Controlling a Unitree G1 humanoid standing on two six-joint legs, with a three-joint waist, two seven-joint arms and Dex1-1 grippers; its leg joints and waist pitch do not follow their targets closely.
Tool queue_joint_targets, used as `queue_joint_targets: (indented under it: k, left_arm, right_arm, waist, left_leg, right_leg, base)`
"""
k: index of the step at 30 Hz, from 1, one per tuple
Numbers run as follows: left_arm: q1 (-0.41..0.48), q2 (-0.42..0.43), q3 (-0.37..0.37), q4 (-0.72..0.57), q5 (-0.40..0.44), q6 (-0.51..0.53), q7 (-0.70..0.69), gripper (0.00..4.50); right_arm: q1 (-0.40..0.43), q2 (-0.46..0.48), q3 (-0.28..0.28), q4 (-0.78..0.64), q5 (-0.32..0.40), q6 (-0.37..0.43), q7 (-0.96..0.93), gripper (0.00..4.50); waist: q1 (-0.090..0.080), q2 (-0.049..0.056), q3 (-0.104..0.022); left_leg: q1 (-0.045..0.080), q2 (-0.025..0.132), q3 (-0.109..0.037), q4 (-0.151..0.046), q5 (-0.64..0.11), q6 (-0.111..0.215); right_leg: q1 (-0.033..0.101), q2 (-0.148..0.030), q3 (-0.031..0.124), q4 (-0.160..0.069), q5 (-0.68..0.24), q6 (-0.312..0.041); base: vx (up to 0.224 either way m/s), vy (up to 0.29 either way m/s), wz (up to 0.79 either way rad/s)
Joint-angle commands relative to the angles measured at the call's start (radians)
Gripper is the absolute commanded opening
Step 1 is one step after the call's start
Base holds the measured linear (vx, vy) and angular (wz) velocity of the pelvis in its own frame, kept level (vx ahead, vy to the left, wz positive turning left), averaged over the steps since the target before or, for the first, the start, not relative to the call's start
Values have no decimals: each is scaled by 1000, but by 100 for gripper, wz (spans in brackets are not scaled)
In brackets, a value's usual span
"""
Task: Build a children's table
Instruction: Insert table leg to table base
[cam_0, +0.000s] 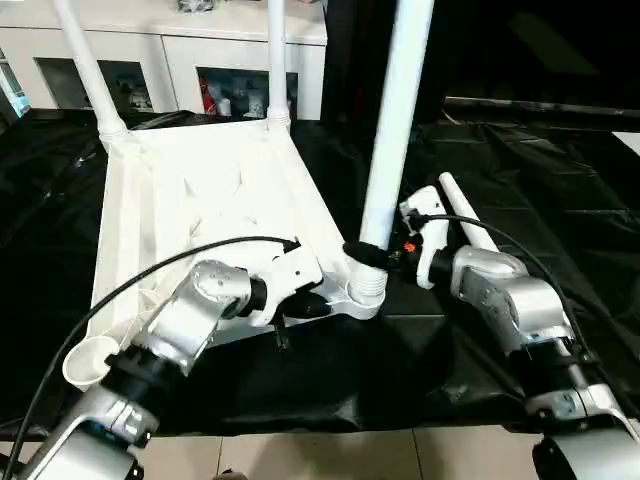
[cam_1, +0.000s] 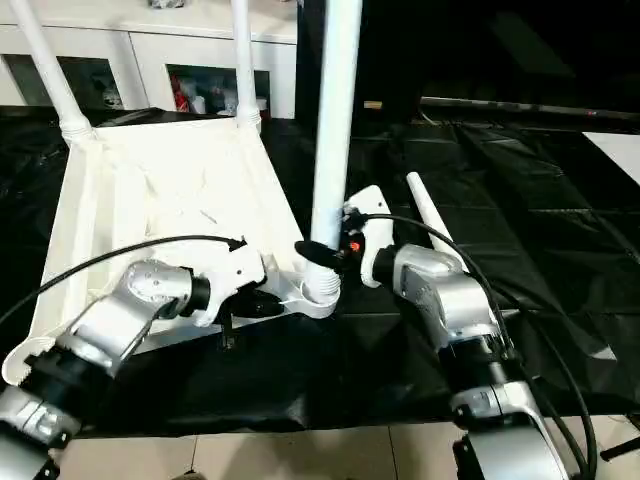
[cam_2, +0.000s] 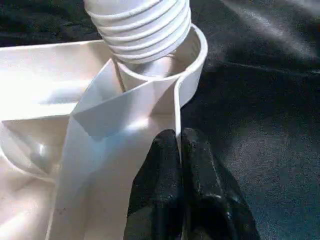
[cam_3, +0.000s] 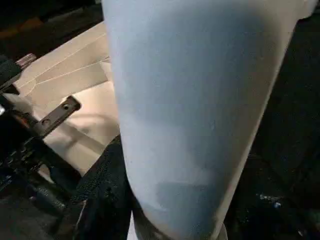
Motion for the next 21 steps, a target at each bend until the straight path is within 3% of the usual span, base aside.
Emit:
queue_joint_targets:
  k: [1,16,21]
  left_arm:
    - [-13,1,-11,14,2,-4,-22,0]
    - [-41,-15,-4,69,8,-25,-31,0]
    - [-44,-21,-4,73,7,-30,-34,0]
  right_arm:
    - [-4,-12,21,11,-11,28,18,191]
    - [10,-57,29,-68,3,98,71,190]
    - [1,-33,4,5,-1,60,39,190]
  waist:
    - [1,3,-71]
    - [9,3,-70]
    - [11,3,-69]
  left_leg:
    - [1,20,-2,-72,-207,3]
    - [2,19,-2,-73,-209,2]
    - [2,19,-2,-72,-217,1]
  right_leg:
    - [54,-66,52,-82,-342,-129]
    - [53,-66,52,-86,-362,-112]
    - [51,-69,51,-89,-395,-105]
  base:
    - [0,0,0]
    - [0,0,0]
    - [0,0,0]
